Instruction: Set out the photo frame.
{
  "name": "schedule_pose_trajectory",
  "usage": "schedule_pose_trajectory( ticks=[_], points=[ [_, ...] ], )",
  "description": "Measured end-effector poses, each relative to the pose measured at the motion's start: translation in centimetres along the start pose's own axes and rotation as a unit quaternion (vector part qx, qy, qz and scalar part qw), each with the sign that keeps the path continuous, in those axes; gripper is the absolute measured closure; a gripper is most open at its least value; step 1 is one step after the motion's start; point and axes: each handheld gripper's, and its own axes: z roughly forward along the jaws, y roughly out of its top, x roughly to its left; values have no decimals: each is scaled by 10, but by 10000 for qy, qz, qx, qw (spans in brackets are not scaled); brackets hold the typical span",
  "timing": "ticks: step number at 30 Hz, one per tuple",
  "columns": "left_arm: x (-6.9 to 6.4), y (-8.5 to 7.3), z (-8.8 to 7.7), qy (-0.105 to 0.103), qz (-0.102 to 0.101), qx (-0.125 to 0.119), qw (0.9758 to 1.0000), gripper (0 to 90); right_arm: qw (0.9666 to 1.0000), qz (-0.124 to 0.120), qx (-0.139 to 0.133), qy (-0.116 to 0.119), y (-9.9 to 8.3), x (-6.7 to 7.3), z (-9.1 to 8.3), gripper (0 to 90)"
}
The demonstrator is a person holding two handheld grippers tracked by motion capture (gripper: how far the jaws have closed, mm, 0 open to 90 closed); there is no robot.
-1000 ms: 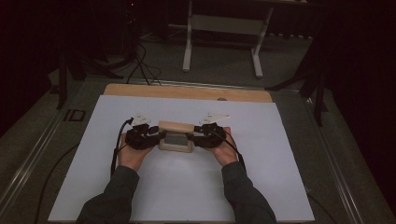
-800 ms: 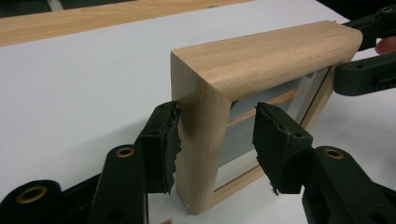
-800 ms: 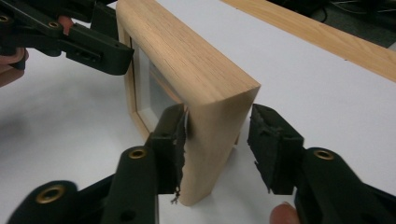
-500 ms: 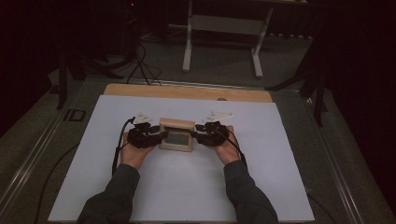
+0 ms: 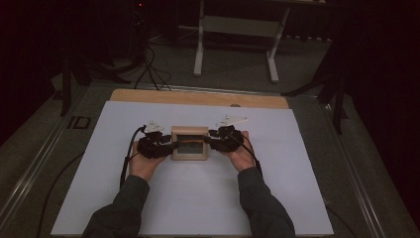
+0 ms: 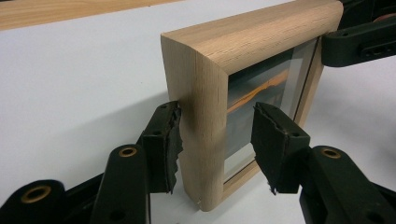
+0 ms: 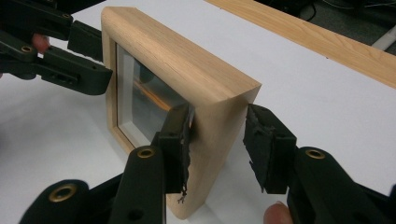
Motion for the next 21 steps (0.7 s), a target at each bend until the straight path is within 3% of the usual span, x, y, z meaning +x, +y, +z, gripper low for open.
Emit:
schedule_pose_trajectory(
  ticks=[21],
  points=[
    [-5, 0, 2, 8, -51, -9, 10000, 517, 10000, 51, -31, -60, -3, 0, -4, 595]
  ],
)
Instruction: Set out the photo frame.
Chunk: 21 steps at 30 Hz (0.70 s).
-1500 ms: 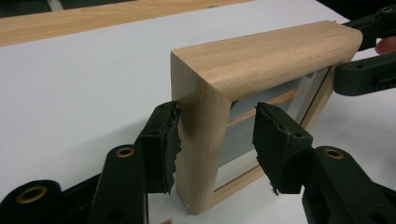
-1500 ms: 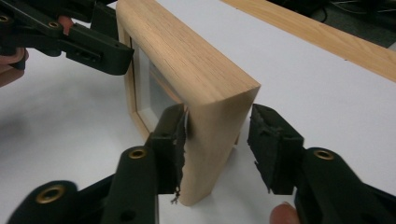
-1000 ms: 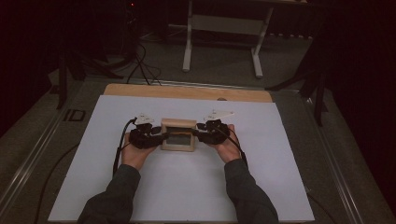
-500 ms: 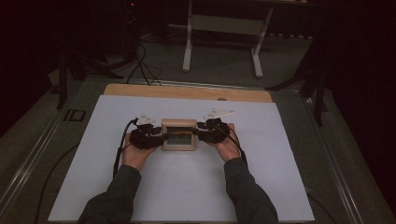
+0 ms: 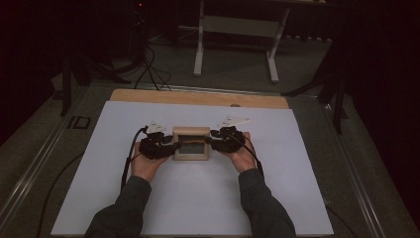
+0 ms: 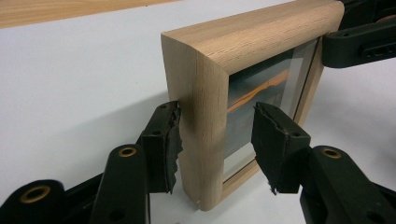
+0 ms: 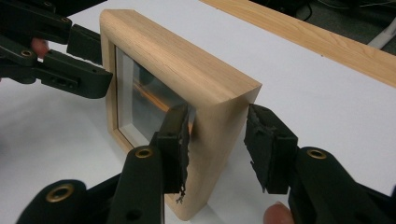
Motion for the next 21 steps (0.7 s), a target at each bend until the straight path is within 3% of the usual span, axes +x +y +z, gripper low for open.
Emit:
schedule_pose_trajectory(
  ticks=[6, 16, 18, 21],
  points=[
    [-5, 1, 5, -120, -21, -38, 9999, 517, 10000, 21, -42, -59, -3, -4, -7, 597],
    [-6, 1, 7, -120, 13, 28, 9999, 517, 9999, 92, -61, -12, -6, -7, -8, 588],
    [-8, -1, 10, -99, 129, 140, 9998, 491, 10000, 94, -1, 15, -8, -6, -4, 522],
    [-7, -2, 10, -130, 135, 151, 9997, 468, 9999, 100, 51, 55, -10, -5, -1, 463]
  ],
)
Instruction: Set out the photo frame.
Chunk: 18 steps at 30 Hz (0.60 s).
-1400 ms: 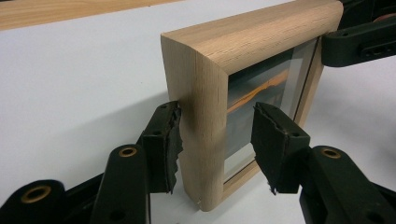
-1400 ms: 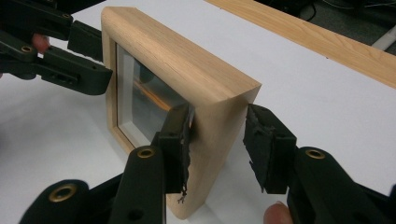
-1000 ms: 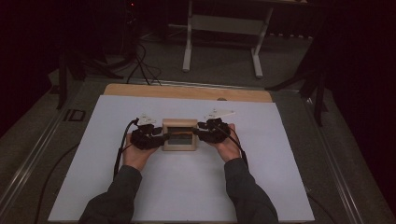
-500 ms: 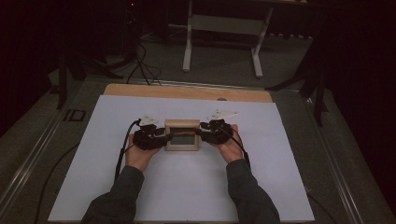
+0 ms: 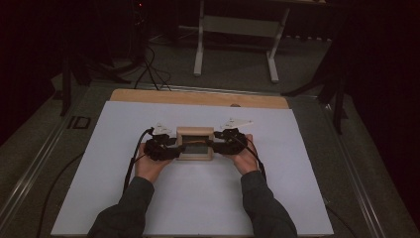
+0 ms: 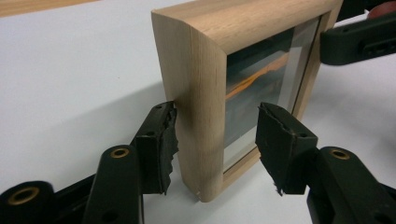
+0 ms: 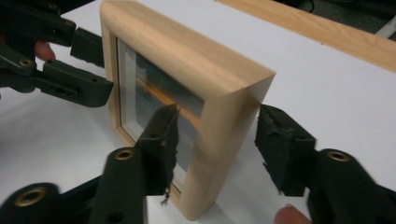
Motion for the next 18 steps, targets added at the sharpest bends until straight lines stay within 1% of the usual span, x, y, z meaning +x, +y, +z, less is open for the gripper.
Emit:
schedule_pose_trajectory(
  ticks=[3, 7, 12, 18],
  points=[
    [2, 0, -1, 22, -56, -23, 10000, 453, 10000, -41, 53, 18, -1, 1, 2, 421],
    [4, 0, -3, 51, -101, -36, 9999, 436, 10000, -45, 27, 19, 0, 2, 0, 382],
    [6, 0, -6, 70, -166, -63, 9998, 428, 10000, 1, 16, -6, 0, 1, -5, 346],
    [6, 0, -12, 72, -171, -99, 9998, 427, 10000, 32, -9, -44, 0, 0, -13, 319]
  ],
)
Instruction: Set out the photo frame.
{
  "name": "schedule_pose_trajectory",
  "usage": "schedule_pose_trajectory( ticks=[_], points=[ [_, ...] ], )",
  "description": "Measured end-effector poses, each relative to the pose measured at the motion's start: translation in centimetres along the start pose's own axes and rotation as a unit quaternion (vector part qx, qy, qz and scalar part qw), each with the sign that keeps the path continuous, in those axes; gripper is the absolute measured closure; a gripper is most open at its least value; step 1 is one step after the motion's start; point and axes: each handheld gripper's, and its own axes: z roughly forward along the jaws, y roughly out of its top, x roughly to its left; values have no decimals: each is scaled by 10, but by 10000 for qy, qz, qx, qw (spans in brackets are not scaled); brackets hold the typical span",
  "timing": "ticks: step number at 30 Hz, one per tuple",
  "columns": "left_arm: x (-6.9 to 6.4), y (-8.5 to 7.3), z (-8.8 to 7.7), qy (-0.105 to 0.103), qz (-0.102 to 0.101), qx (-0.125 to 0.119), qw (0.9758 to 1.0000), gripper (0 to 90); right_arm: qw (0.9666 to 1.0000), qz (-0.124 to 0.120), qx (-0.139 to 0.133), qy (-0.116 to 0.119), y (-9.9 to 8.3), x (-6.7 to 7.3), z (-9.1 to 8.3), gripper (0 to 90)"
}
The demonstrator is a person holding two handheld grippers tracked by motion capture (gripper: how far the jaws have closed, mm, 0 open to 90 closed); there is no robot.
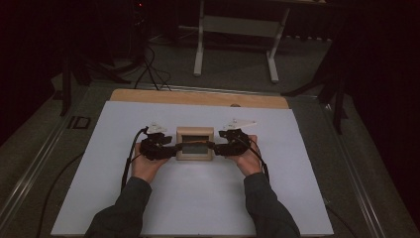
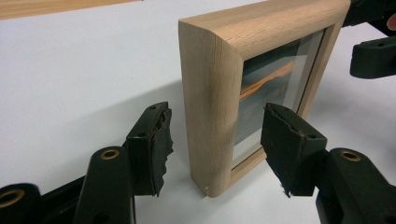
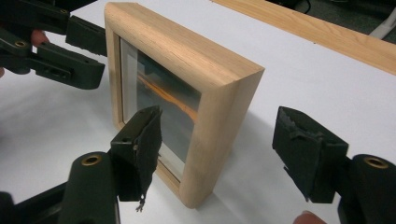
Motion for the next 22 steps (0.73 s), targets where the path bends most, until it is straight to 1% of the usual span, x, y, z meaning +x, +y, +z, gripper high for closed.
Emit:
schedule_pose_trajectory(
  ticks=[1, 2, 6, 7, 8, 9, 10, 11, 16, 17, 18, 21, 22],
  points=[
    [0, 0, 0, 0, 0, 0, 10000, 427, 10000, 0, 0, 0, 0, 0, 0, 319],
    [0, 0, -4, 25, 31, -2, 10000, 427, 10000, 6, -12, -18, 0, 0, -5, 304],
    [2, 1, -14, 62, 15, -9, 10000, 427, 10000, 13, -26, -37, 0, -1, -10, 296],
    [2, 1, -14, 62, 15, -9, 10000, 427, 10000, 13, -26, -37, 0, -1, -10, 296],
    [4, 0, -21, 104, 3, -12, 9999, 426, 10000, 30, -35, -45, 0, -2, -16, 288],
    [4, 0, -21, 104, 3, -12, 9999, 425, 10000, 30, -35, -45, 0, -2, -16, 288],
    [5, -3, -28, 87, -42, -60, 9999, 425, 10000, 30, -42, -56, 0, -2, -20, 284],
    [6, -4, -30, 97, -37, -56, 9999, 425, 10000, 25, -37, -62, 0, -1, -22, 284],
    [8, -14, -44, 272, 59, 6, 9996, 417, 9999, 6, 31, -98, -10, -1, -29, 275],
    [8, -14, -44, 272, 59, 6, 9996, 417, 9999, 26, 72, -112, -13, -2, -30, 274],
    [9, -19, -47, 309, 106, 43, 9995, 417, 9999, 48, 77, -121, -16, -2, -31, 273],
    [10, -28, -51, 426, 162, 126, 9989, 411, 9997, 99, 153, -166, -25, -4, -35, 265],
    [10, -28, -51, 426, 162, 126, 9989, 407, 9997, 99, 153, -166, -25, -4, -35, 265]
  ],
)
